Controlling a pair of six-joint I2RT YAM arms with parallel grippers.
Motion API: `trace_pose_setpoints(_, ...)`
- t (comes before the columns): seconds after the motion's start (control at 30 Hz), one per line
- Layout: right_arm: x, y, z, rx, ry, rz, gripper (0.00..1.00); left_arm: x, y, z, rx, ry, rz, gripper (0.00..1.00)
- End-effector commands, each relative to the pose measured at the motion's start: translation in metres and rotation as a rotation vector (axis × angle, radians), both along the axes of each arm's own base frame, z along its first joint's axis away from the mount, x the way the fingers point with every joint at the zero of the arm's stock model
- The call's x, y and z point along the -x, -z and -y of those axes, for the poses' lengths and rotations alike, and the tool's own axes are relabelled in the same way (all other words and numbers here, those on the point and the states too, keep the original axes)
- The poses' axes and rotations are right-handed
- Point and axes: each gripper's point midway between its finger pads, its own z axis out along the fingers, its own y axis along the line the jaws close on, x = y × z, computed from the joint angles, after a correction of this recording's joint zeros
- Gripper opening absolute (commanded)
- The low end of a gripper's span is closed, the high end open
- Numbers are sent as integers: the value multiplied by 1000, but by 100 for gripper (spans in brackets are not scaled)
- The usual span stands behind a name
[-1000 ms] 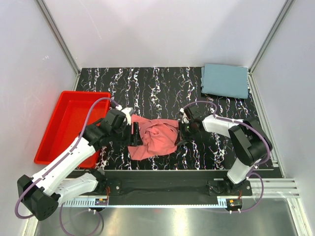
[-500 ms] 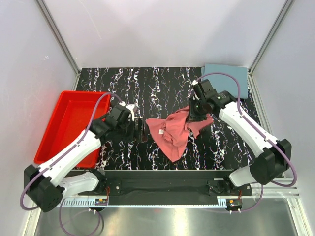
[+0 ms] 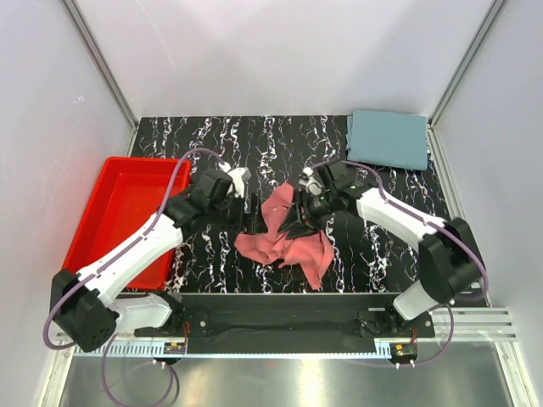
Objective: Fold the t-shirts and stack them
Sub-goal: Flatten the tshirt out
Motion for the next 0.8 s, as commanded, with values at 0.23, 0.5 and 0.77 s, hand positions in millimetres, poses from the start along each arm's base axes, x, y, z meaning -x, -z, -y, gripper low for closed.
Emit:
trace_pose_setpoints(0.23,-14,-15,41,308,-18,122,67,-4,-42,4,90,49,180,82)
trace_pose_setpoints(0.5,-2,47,117,555,146,27,62,8,-36,64,24,214,178,83)
trace_pose_setpoints(0.77,7,79,106,491,60,-6,67,6,13,123,-176,239,0,78)
